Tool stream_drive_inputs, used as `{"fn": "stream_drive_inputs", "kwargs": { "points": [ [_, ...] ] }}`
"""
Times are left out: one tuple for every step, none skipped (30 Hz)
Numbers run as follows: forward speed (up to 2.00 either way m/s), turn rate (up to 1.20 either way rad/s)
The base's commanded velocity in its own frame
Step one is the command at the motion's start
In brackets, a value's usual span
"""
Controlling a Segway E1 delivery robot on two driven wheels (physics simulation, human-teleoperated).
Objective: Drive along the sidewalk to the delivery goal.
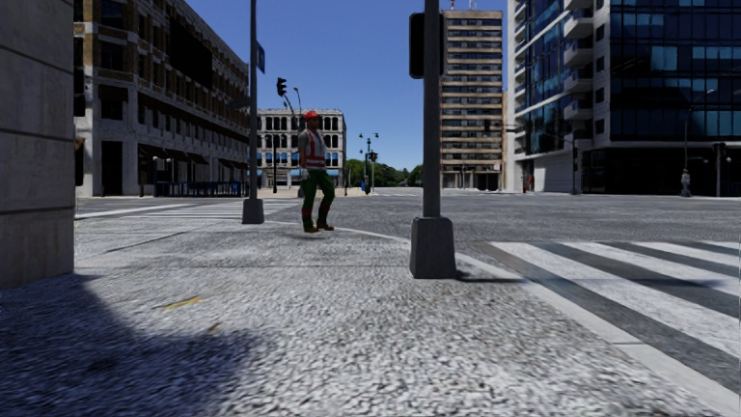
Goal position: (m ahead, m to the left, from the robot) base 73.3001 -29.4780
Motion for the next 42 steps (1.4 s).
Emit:
{"fn": "stream_drive_inputs", "kwargs": {
  "points": [
    [2.0, 0.56],
    [2.0, 0.56],
    [2.0, 0.56],
    [2.0, 0.56],
    [2.0, 0.56],
    [2.0, 0.56],
    [2.0, 0.56],
    [2.0, 0.56],
    [2.0, 0.56],
    [2.0, 0.56],
    [2.0, 0.56],
    [2.0, 0.56],
    [2.0, 0.56],
    [2.0, 0.56],
    [2.0, 0.56],
    [2.0, 0.56],
    [2.0, 0.56],
    [2.0, 0.56],
    [2.0, 0.56],
    [2.0, 0.56],
    [2.0, 0.56],
    [2.0, 0.56],
    [2.0, 0.56],
    [2.0, 0.56],
    [2.0, 0.55],
    [2.0, 0.55],
    [2.0, 0.55],
    [2.0, 0.55],
    [2.0, 0.55],
    [2.0, 0.55],
    [2.0, 0.55],
    [2.0, 0.55],
    [2.0, 0.55],
    [2.0, 0.55],
    [2.0, 0.55],
    [2.0, 0.55],
    [2.0, 0.55],
    [2.0, 0.55],
    [2.0, 0.55],
    [2.0, 0.55],
    [2.0, 0.55],
    [2.0, 0.55]
  ]
}}
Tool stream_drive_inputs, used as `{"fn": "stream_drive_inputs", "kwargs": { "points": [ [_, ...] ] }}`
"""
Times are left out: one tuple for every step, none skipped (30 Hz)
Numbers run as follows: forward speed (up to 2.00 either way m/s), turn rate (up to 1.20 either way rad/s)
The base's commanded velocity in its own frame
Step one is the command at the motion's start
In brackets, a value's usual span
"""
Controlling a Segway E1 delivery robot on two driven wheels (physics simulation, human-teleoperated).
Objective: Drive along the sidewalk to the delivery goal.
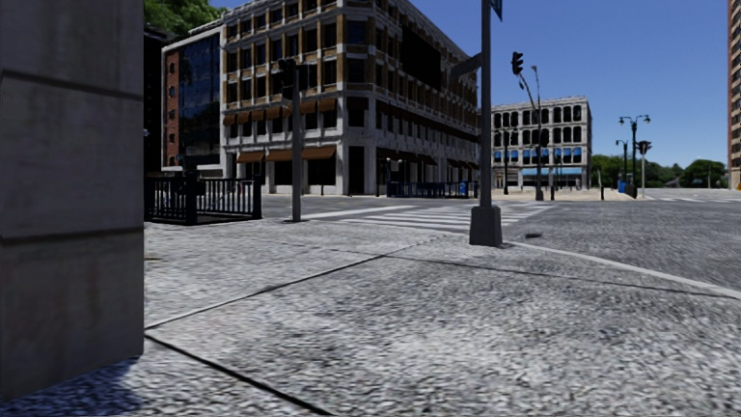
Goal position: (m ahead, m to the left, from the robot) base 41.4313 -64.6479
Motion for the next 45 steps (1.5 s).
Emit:
{"fn": "stream_drive_inputs", "kwargs": {
  "points": [
    [2.0, 0.55],
    [2.0, 0.54],
    [2.0, 0.54],
    [2.0, 0.53],
    [2.0, 0.53],
    [2.0, 0.5],
    [2.0, 0.0],
    [2.0, 0.0],
    [2.0, 0.0],
    [2.0, 0.0],
    [2.0, 0.0],
    [2.0, 0.0],
    [2.0, 0.0],
    [2.0, 0.0],
    [2.0, 0.0],
    [2.0, 0.0],
    [2.0, 0.0],
    [2.0, 0.0],
    [2.0, 0.0],
    [2.0, 0.0],
    [2.0, 0.0],
    [2.0, 0.0],
    [2.0, 0.0],
    [2.0, 0.0],
    [2.0, 0.0],
    [2.0, 0.0],
    [2.0, 0.0],
    [2.0, 0.0],
    [2.0, 0.0],
    [2.0, 0.0],
    [2.0, 0.0],
    [2.0, 0.0],
    [2.0, 0.0],
    [2.0, 0.0],
    [2.0, 0.0],
    [2.0, 0.0],
    [2.0, 0.0],
    [2.0, 0.0],
    [2.0, 0.0],
    [2.0, 0.0],
    [2.0, 0.0],
    [2.0, 0.0],
    [2.0, -0.02],
    [2.0, -0.14],
    [2.0, -0.19]
  ]
}}
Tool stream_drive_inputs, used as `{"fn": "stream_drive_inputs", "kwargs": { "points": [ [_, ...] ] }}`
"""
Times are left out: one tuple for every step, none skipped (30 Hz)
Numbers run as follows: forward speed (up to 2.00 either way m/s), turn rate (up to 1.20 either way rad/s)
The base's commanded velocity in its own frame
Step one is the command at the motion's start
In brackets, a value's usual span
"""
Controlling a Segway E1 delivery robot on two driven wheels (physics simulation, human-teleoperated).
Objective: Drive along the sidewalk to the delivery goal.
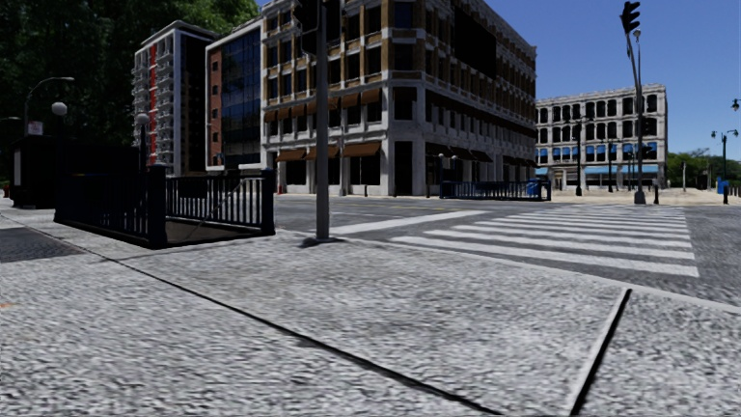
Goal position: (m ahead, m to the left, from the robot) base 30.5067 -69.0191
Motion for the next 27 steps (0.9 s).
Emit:
{"fn": "stream_drive_inputs", "kwargs": {
  "points": [
    [2.0, -0.19],
    [2.0, -0.21],
    [2.0, -0.21],
    [2.0, -0.21],
    [2.0, -0.21],
    [2.0, -0.21],
    [2.0, -0.21],
    [2.0, -0.21],
    [2.0, -0.21],
    [2.0, -0.22],
    [2.0, -0.24],
    [2.0, -0.34],
    [2.0, -0.43],
    [2.0, -0.43],
    [2.0, -0.45],
    [2.0, -0.45],
    [2.0, -0.45],
    [2.0, -0.45],
    [2.0, -0.45],
    [2.0, -0.45],
    [2.0, -0.45],
    [2.0, -0.45],
    [2.0, -0.45],
    [2.0, -0.45],
    [2.0, -0.45],
    [2.0, -0.44],
    [2.0, -0.43]
  ]
}}
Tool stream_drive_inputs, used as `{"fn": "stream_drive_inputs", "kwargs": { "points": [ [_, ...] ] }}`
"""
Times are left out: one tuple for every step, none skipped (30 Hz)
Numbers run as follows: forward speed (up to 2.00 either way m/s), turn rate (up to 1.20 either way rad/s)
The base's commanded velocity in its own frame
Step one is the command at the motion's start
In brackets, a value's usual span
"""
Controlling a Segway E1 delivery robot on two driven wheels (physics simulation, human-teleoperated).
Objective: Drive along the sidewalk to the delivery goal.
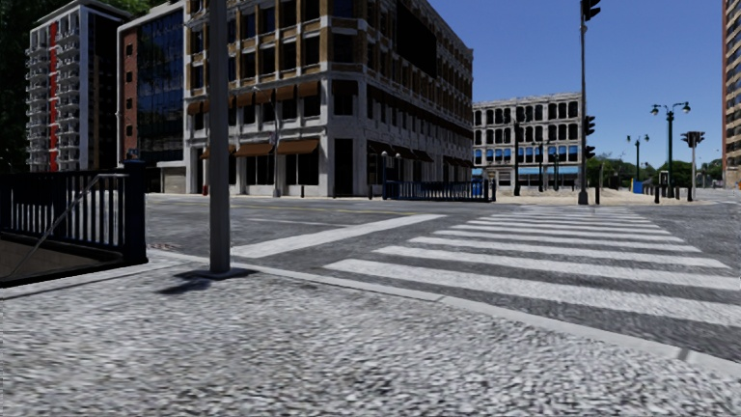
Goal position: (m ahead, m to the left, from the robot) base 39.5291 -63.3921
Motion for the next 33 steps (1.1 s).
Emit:
{"fn": "stream_drive_inputs", "kwargs": {
  "points": [
    [2.0, -0.43],
    [2.0, -0.42],
    [2.0, -0.42],
    [2.0, -0.41],
    [2.0, -0.41],
    [2.0, -0.41],
    [2.0, -0.41],
    [2.0, -0.41],
    [2.0, -0.41],
    [2.0, -0.41],
    [2.0, -0.41],
    [2.0, -0.41],
    [2.0, -0.43],
    [2.0, -0.43],
    [2.0, -0.45],
    [2.0, -0.48],
    [2.0, -0.5],
    [2.0, -0.5],
    [2.0, -0.5],
    [2.0, -0.5],
    [2.0, -0.5],
    [2.0, -0.5],
    [2.0, -0.5],
    [2.0, -0.5],
    [2.0, -0.5],
    [2.0, -0.5],
    [1.92, -0.5],
    [1.92, -0.5],
    [1.71, -0.5],
    [1.56, -0.5],
    [1.43, -0.5],
    [1.43, -0.5],
    [1.37, -0.5]
  ]
}}
